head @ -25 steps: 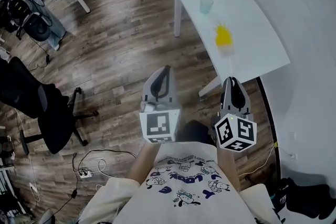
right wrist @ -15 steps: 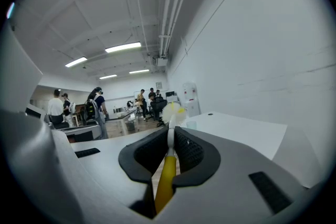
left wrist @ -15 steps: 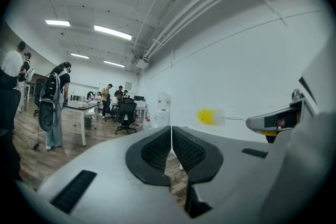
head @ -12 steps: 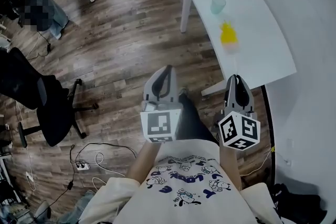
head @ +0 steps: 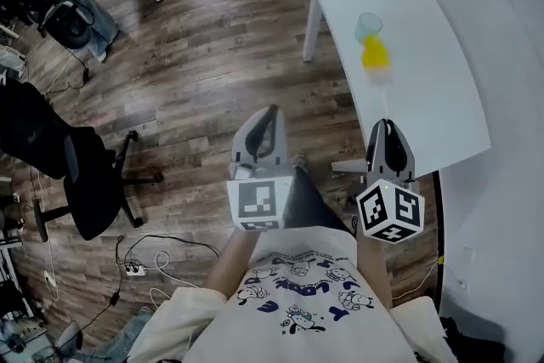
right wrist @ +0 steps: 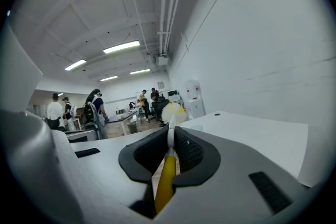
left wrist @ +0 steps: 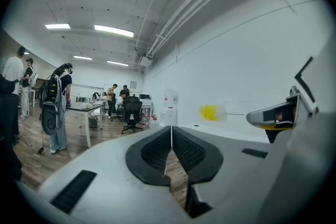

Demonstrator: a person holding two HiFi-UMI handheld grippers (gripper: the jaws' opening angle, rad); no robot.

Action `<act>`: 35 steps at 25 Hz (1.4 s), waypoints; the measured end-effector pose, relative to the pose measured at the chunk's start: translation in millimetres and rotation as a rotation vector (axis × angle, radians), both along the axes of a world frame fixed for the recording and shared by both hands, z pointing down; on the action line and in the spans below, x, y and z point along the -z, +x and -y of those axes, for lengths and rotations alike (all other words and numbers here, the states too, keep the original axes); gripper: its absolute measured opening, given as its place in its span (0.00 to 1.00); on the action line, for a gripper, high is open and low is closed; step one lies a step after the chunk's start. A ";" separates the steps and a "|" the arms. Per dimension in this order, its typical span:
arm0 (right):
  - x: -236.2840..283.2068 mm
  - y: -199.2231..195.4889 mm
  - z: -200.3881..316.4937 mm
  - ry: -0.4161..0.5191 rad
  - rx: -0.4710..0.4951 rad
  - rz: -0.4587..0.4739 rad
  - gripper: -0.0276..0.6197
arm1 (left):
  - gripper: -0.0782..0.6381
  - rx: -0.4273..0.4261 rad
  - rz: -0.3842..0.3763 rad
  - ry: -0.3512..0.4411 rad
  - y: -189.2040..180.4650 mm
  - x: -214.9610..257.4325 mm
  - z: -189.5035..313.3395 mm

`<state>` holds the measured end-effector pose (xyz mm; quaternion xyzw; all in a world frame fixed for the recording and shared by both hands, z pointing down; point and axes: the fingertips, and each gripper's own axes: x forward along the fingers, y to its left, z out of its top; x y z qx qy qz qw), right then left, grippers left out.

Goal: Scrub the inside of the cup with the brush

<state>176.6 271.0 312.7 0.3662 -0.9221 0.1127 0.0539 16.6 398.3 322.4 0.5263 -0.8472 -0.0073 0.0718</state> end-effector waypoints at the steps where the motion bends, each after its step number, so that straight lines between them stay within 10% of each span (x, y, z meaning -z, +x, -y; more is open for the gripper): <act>1: -0.1 -4.0 9.4 0.000 -0.002 0.002 0.11 | 0.13 0.002 0.000 0.000 -4.9 -0.5 8.7; 18: 5.0 -56.9 158.5 -0.023 -0.071 0.034 0.11 | 0.13 -0.064 -0.001 -0.031 -64.7 1.8 166.6; 35: 5.7 -70.8 200.1 -0.025 -0.159 0.031 0.11 | 0.13 -0.181 -0.024 0.005 -87.2 7.2 228.2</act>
